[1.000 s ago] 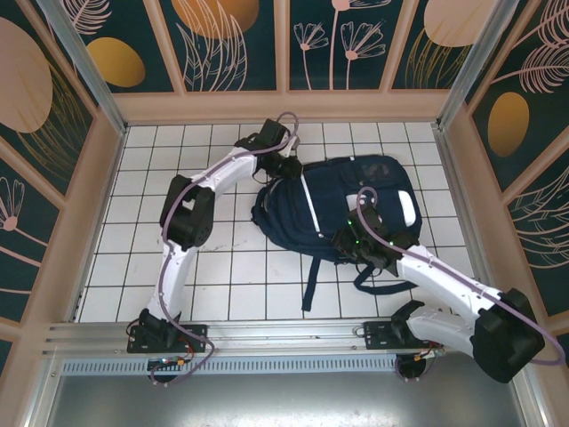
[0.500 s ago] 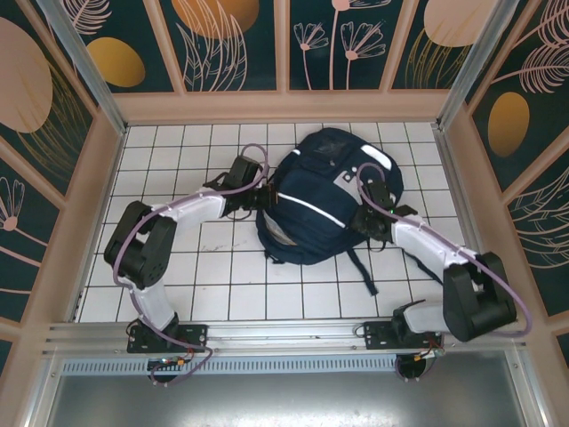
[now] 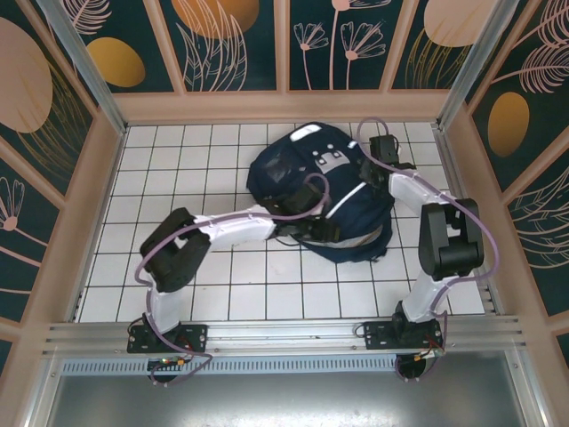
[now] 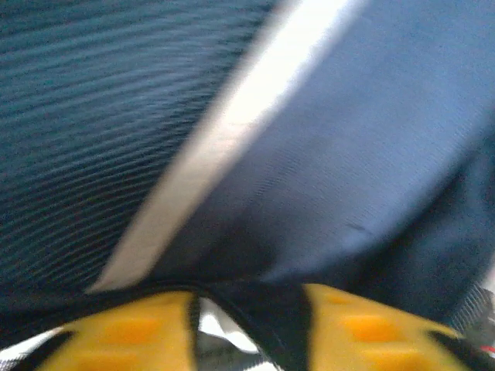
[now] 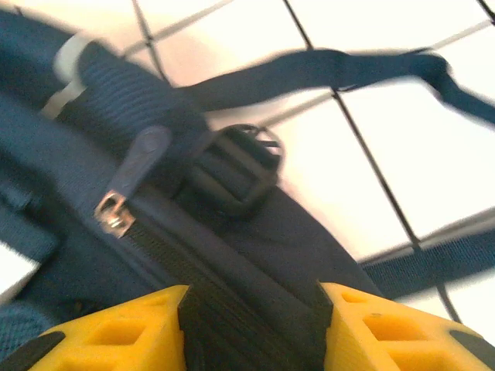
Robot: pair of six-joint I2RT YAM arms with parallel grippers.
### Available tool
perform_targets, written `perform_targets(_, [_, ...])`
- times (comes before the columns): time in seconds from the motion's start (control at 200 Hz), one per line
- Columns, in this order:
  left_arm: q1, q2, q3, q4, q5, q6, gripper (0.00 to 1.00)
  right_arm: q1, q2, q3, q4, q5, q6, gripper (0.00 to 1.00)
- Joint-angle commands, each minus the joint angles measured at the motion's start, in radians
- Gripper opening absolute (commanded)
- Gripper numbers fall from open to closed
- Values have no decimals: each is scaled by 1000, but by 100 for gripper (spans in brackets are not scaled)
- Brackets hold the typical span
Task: Pack the student bag
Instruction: Rotate the student bag at the center of the table, then zip the student bag at the top-center of the table.
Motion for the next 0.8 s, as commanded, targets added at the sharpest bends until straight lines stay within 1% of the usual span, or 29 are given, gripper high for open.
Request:
perform_targets(0.0, [-23, 21, 71, -28, 77, 15, 63, 16, 37, 29, -61, -177, -39, 48])
perform_targets(0.065, [-22, -10, 72, -44, 49, 17, 67, 7, 15, 32, -65, -180, -37, 49])
perform_targets(0.205, [-2, -92, 32, -74, -7, -4, 67, 3, -72, 11, -89, -176, -27, 50])
perform_targets(0.33, [68, -207, -96, -44, -26, -72, 67, 20, -182, -47, -100, -178, 1, 52])
perform_targets(0.375, [96, -245, -148, -14, -18, -97, 67, 32, -224, -66, -109, -172, 8, 53])
perform_targets(0.41, [118, -303, -190, 7, -17, -117, 66, 43, -253, -80, -117, -166, 15, 53])
perform_targets(0.48, [147, -361, -247, 17, -27, -137, 66, 69, -316, -107, -137, -153, 30, 54])
perform_targets(0.55, [171, -395, -291, -4, -68, -159, 65, 111, -374, -139, -155, -146, 49, 54])
perform_targets(0.625, [208, -419, -354, -15, -102, -205, 61, 177, -423, -165, -186, -117, 78, 55])
perform_targets(0.72, [271, -447, -467, 35, -95, -280, 57, 276, -473, -205, -224, -65, 135, 55])
perform_targets(0.795, [321, -464, -548, 114, -57, -339, 57, 363, -516, -254, -233, -29, 209, 54])
